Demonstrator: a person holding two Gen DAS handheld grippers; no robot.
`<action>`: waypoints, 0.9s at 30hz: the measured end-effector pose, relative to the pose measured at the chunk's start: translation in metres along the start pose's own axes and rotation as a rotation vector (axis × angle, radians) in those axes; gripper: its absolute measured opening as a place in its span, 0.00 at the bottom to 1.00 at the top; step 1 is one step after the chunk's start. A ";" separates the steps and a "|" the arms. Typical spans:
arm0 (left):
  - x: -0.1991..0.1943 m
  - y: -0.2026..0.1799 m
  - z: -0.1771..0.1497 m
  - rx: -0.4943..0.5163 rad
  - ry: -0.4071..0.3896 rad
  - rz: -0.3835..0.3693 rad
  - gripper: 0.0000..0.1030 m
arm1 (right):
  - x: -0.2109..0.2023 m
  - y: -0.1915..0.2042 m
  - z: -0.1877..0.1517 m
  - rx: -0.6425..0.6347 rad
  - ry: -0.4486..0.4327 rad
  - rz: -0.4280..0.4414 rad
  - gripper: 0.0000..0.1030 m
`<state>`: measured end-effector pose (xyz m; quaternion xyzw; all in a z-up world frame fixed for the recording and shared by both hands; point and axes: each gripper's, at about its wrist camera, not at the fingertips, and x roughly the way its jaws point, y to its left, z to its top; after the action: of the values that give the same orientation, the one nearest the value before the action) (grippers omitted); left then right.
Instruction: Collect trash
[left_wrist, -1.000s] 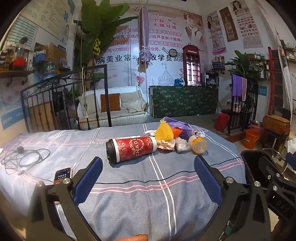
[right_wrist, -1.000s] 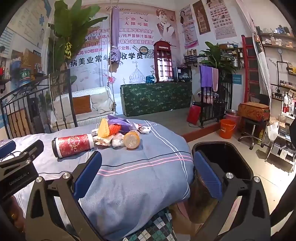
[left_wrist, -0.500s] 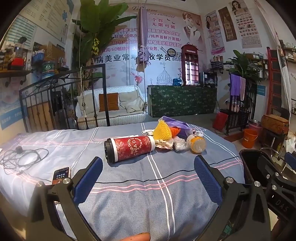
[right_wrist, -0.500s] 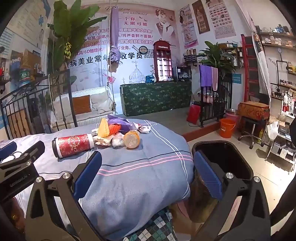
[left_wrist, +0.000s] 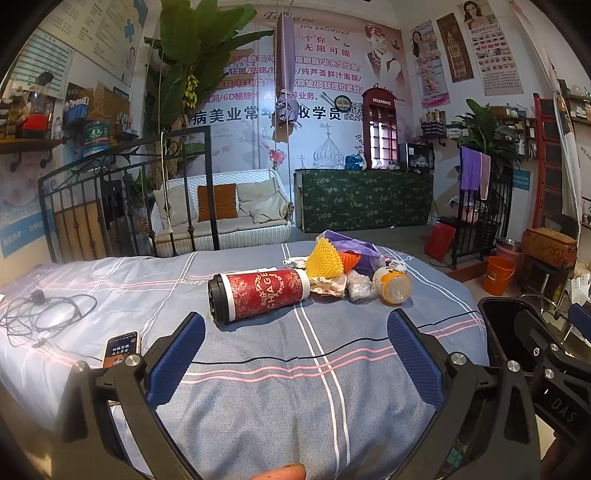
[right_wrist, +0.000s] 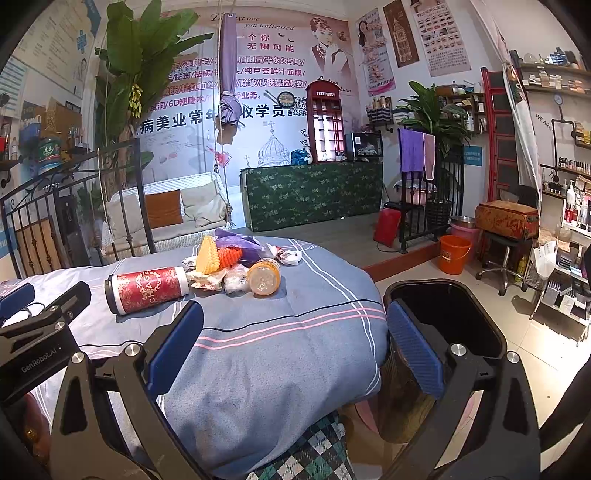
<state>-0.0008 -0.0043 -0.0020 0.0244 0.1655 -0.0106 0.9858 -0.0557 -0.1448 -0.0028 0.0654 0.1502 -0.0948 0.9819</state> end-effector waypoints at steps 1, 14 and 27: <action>0.000 0.000 0.000 0.000 0.000 0.000 0.95 | 0.000 0.000 0.000 0.001 -0.001 0.000 0.96; 0.001 0.000 -0.001 -0.001 0.004 -0.001 0.95 | 0.001 0.001 0.000 0.000 -0.001 -0.002 0.96; 0.002 0.001 -0.001 -0.002 0.005 -0.002 0.95 | 0.002 0.002 -0.001 -0.004 0.000 0.000 0.96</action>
<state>0.0004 -0.0037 -0.0035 0.0230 0.1680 -0.0112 0.9855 -0.0535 -0.1436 -0.0041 0.0634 0.1503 -0.0947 0.9820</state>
